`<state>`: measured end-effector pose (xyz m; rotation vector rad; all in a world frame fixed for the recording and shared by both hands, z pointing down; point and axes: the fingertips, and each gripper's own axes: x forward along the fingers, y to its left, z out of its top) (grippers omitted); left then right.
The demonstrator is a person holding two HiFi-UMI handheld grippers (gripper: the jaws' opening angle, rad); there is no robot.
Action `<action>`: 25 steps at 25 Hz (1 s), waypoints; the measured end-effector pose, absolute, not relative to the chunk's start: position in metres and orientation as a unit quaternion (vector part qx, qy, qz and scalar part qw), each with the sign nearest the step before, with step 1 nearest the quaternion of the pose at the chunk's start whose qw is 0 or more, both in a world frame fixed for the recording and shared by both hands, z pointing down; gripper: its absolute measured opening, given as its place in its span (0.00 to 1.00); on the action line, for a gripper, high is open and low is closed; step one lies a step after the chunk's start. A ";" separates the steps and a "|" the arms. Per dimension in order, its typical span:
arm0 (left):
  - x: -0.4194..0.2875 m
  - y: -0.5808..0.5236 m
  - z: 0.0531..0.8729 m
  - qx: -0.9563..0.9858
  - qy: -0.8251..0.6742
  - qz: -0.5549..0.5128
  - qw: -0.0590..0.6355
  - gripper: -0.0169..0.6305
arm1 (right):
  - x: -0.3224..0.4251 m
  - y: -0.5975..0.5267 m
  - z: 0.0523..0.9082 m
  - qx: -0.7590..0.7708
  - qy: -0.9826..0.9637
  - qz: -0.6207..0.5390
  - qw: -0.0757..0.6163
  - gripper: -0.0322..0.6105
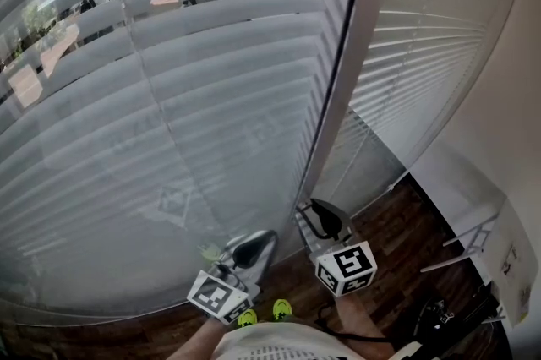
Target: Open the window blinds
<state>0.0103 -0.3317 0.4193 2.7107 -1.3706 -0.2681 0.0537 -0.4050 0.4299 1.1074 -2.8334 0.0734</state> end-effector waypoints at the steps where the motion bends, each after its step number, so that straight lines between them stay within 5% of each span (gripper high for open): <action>1: 0.011 -0.332 0.419 0.888 -0.449 -0.088 0.046 0.01 | 0.054 -0.405 0.430 0.362 -0.930 0.036 0.042 0.25; 16: 0.012 -0.327 0.420 0.889 -0.448 -0.087 0.048 0.01 | 0.055 -0.406 0.429 0.352 -0.932 0.079 0.007 0.26; 25: 0.013 -0.328 0.416 0.888 -0.448 -0.092 0.043 0.01 | 0.051 -0.394 0.427 0.349 -0.886 -0.218 0.213 0.29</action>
